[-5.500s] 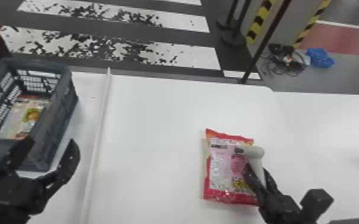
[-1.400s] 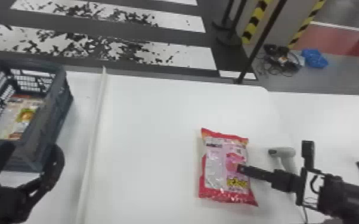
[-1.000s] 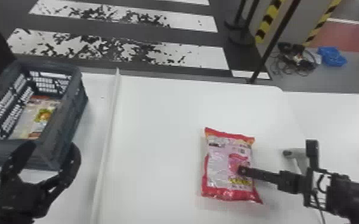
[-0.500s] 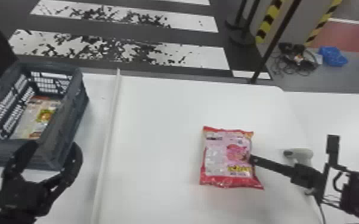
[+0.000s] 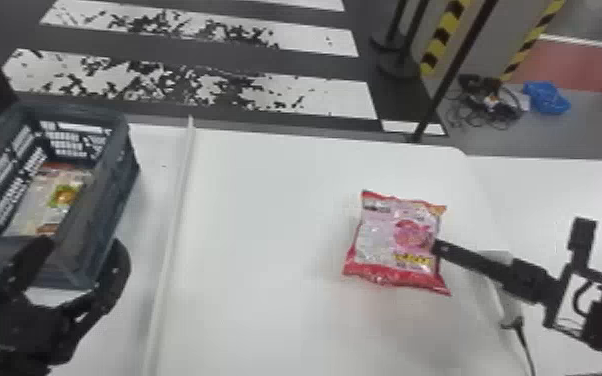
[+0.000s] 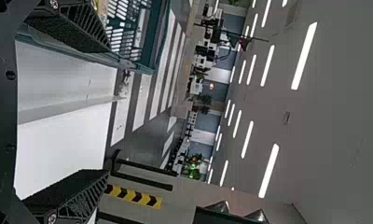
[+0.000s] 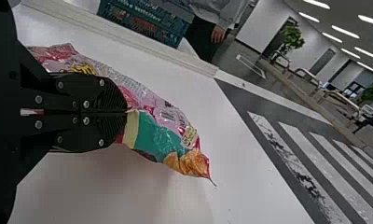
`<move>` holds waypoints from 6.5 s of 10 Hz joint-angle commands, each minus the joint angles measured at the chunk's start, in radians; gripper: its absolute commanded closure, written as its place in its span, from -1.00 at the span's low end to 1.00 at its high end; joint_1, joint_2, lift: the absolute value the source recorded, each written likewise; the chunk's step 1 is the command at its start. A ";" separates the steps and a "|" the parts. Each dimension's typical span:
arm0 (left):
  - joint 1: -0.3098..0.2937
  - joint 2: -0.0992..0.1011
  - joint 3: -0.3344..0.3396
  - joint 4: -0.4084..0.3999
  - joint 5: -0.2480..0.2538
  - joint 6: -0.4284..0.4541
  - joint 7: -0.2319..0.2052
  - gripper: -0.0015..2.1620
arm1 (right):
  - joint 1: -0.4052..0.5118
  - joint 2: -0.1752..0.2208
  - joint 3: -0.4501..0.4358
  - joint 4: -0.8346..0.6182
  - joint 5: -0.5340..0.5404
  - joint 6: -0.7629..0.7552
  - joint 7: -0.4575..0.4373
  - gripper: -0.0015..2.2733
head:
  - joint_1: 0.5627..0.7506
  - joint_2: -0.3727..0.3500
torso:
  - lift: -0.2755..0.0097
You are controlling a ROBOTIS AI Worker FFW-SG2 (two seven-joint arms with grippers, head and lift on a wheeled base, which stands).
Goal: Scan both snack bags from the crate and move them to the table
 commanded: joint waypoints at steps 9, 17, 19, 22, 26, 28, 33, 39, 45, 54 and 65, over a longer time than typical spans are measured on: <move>-0.032 0.014 0.006 0.038 0.011 0.005 -0.002 -0.93 | -0.223 -0.109 -0.354 0.441 -0.091 -0.423 -0.418 0.98 | 0.41 -0.94 | 0.32; -0.055 0.012 -0.017 0.032 0.011 0.008 -0.006 -0.93 | -0.186 -0.080 -0.361 0.614 -0.089 -0.684 -0.692 -1.00 | 0.41 -0.94 | 0.32; -0.049 0.012 -0.017 -0.011 0.007 0.039 -0.003 -0.93 | -0.131 -0.054 -0.361 0.528 -0.134 -0.684 -0.728 -0.95 | 0.41 -0.94 | 0.32; -0.047 0.002 -0.025 -0.036 -0.016 0.070 0.009 -0.93 | 0.085 0.097 -0.277 0.075 -0.160 -0.662 -0.731 -0.95 | 0.41 -0.94 | 0.32; -0.038 -0.005 -0.031 -0.059 -0.036 0.082 0.026 -0.93 | 0.271 0.241 0.002 -0.287 -0.063 -0.748 -0.813 -0.95 | 0.41 -0.94 | 0.32; -0.030 -0.005 -0.033 -0.063 -0.047 0.085 0.035 -0.93 | 0.344 0.259 0.185 -0.363 0.059 -0.849 -0.901 -0.95 | 0.41 -0.94 | 0.32; -0.007 -0.017 -0.040 -0.063 -0.073 0.106 0.040 -0.93 | 0.483 0.360 0.476 -0.399 0.236 -1.153 -0.999 -0.95 | 0.41 -0.40 | 0.32; -0.047 -0.020 0.098 -0.346 -0.065 0.622 0.089 -0.93 | 0.527 0.348 0.505 -0.411 0.257 -1.230 -0.999 -0.95 | 0.41 -0.05 | 0.32; -0.317 -0.008 0.313 -0.482 0.036 1.269 0.061 -0.93 | 0.547 0.324 0.484 -0.411 0.246 -1.279 -0.998 -0.95 | 0.41 0.11 | 0.32; -0.664 0.104 0.360 -0.131 0.059 1.542 -0.005 -0.91 | 0.547 0.325 0.489 -0.406 0.289 -1.273 -0.998 -0.95 | 0.41 0.38 | 0.32; -0.897 0.256 0.144 0.114 -0.125 1.751 -0.199 -0.90 | 0.547 0.327 0.470 -0.389 0.271 -1.297 -0.998 -0.94 | 0.41 0.45 | 0.32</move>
